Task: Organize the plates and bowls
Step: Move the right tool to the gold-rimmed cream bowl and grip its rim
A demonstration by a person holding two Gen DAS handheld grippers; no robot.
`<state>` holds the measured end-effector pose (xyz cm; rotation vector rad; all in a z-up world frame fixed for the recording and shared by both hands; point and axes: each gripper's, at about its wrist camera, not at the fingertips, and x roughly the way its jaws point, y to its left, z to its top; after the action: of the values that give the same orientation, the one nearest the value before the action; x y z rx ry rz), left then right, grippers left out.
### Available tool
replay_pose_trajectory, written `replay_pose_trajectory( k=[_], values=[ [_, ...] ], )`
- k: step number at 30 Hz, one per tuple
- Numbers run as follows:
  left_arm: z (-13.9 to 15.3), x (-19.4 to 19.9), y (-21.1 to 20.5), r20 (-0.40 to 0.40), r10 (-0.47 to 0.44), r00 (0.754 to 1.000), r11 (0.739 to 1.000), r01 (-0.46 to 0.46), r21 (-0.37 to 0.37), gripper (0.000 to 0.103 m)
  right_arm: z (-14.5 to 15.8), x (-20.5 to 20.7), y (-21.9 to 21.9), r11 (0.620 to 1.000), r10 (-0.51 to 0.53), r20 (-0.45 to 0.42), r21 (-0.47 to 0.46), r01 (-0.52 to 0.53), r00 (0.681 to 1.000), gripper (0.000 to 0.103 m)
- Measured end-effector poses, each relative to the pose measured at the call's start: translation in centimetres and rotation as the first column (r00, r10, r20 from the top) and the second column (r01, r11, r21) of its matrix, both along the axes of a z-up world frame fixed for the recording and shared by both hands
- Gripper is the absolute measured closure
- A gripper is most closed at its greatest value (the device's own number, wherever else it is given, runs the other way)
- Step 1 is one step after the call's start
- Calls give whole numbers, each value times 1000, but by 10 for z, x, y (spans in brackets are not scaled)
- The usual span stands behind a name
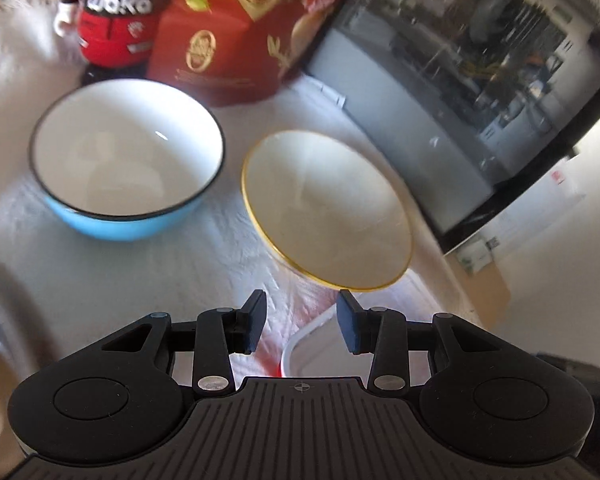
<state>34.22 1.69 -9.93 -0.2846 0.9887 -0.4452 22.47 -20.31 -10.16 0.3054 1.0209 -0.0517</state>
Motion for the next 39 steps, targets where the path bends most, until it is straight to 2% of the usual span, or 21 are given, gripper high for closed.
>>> replay_pose_trajectory(
  k=[3, 5, 6, 11, 13, 17, 20, 25, 28, 31, 36, 38, 39],
  values=[
    [-6, 0, -10, -11, 5, 1000, 999, -4, 48, 61, -14, 2, -10, 991, -24, -45, 127, 30, 999, 28],
    [-14, 2, -15, -57, -2, 998, 999, 4, 41, 64, -18, 7, -11, 980, -17, -54, 198, 28, 998, 38],
    [-17, 2, -16, -82, -7, 997, 1000, 9, 29, 67, -17, 5, -12, 977, -11, -53, 214, 22, 999, 40],
    [-28, -1, -45, -170, -50, 984, 998, 41, -54, 67, -17, 23, -24, 984, 13, 0, 180, -12, 1000, 40],
    [-31, 1, -66, -165, -93, 982, 993, 79, -88, 67, -18, 32, -36, 989, 17, 14, 148, -19, 1000, 40],
    [-37, 6, -91, -163, -125, 979, 989, 111, -94, 66, -18, 48, -48, 999, 30, 43, 41, -32, 999, 40],
    [-36, 9, -87, -176, -98, 980, 990, 79, -114, 66, -17, 54, -51, 999, 50, 66, 3, -51, 997, 40],
    [-29, 8, -77, -175, -49, 983, 998, 40, -55, 66, -13, 48, -51, 995, 78, 103, -72, -71, 992, 39],
    [-26, 6, -73, -174, -31, 984, 999, 23, -48, 66, -12, 42, -54, 995, 79, 100, -69, -73, 992, 34],
    [-22, 2, -66, -165, -10, 986, 999, 3, -42, 66, -5, 35, -55, 993, 98, 118, -78, -89, 988, 25],
    [-5, -9, -42, -136, 55, 989, 993, -68, -94, 66, 19, 37, -45, 977, 193, 162, -120, -175, 968, 24],
    [2, -10, -24, -127, 126, 984, 982, -142, -128, 66, 31, 43, -39, 971, 233, 173, -95, -219, 957, 22],
    [3, -8, -15, -128, 168, 977, 972, -186, -144, 66, 37, 48, -35, 966, 255, 174, -80, -244, 951, 17]
  ],
)
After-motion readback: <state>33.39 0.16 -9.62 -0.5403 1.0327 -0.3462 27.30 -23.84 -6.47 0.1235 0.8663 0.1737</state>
